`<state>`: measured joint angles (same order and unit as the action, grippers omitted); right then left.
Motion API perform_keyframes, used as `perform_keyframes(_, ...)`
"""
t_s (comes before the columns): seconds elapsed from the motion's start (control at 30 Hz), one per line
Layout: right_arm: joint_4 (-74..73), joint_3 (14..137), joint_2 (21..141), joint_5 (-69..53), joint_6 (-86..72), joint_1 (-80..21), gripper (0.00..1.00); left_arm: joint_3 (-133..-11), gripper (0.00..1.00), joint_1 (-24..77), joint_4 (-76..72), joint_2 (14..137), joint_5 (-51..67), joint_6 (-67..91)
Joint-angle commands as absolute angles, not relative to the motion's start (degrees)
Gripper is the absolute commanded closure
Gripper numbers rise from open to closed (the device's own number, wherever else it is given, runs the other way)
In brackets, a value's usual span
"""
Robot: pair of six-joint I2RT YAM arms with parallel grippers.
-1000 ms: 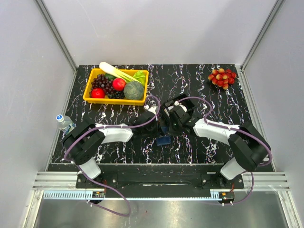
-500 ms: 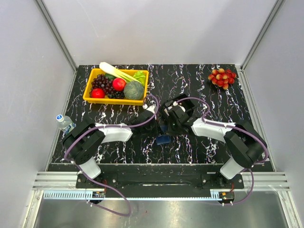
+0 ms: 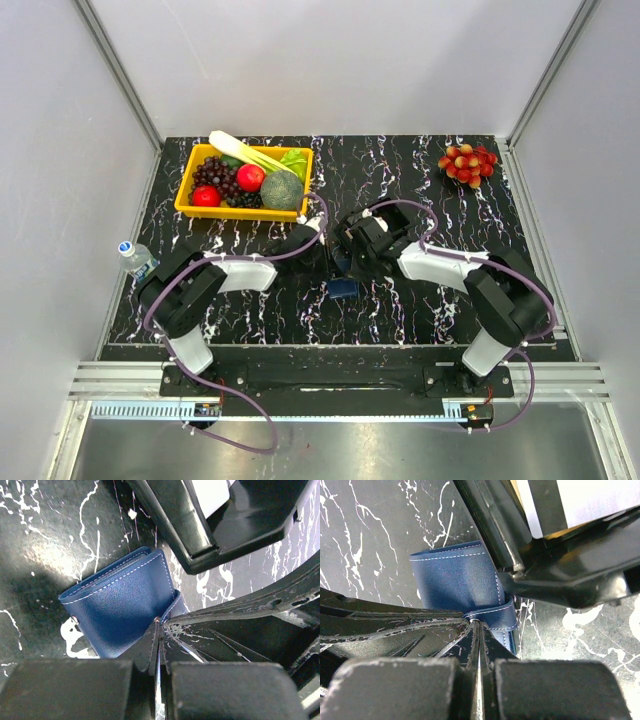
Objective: Put the credit cards into the card holder
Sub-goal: Close the card holder at the center of the board.
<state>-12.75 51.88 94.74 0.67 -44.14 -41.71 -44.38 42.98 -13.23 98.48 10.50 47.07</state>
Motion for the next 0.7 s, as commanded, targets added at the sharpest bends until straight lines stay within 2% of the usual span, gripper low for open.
perform_keyframes(0.0,-13.0,55.3,97.4,1.3,-43.9,-42.1,0.98,-44.6,1.0,41.5,-8.4,103.4,9.0,45.4)
perform_keyframes(0.27,-13.2,55.5,93.1,6.5,-42.9,-42.0,1.0,-45.5,1.0,40.2,-6.9,105.1,9.9,44.8)
perform_keyframes(0.67,-10.8,55.5,93.2,9.8,-41.4,-42.1,1.0,-45.1,1.0,39.2,-7.0,105.9,10.1,44.7)
